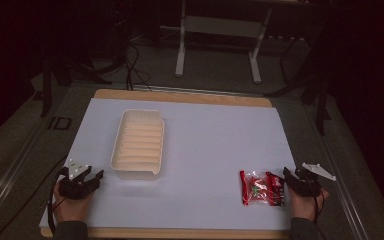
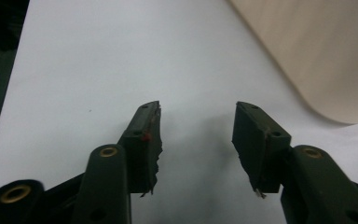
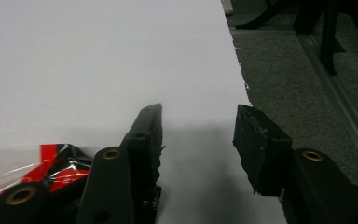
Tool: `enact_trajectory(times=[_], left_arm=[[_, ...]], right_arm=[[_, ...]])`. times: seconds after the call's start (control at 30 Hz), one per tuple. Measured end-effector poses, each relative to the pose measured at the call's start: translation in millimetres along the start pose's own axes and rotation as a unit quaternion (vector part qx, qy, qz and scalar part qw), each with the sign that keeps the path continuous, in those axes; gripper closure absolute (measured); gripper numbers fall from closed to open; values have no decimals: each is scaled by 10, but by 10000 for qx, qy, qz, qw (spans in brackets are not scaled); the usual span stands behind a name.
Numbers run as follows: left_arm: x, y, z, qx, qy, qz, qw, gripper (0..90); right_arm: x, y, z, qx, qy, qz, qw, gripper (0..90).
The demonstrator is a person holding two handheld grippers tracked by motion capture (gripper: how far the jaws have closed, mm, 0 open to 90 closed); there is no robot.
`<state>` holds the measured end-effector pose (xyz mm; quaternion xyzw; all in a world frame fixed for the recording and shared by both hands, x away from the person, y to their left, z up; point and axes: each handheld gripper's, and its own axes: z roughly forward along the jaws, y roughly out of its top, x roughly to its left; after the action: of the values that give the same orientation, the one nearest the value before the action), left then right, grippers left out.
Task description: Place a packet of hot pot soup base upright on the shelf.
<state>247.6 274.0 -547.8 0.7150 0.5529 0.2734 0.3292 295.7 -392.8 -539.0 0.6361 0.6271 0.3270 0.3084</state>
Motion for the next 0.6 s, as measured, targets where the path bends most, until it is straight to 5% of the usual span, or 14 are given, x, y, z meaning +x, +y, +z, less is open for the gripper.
enact_trajectory(times=[0.2,0.6], left_arm=[[-35,-2,-2,-14,-31,211,9998,554],[-26,-8,-10,-68,-34,157,9998,547]], right_arm=[[22,9,-45,119,135,-20,9998,509],[108,2,-140,217,228,-105,9994,490]])
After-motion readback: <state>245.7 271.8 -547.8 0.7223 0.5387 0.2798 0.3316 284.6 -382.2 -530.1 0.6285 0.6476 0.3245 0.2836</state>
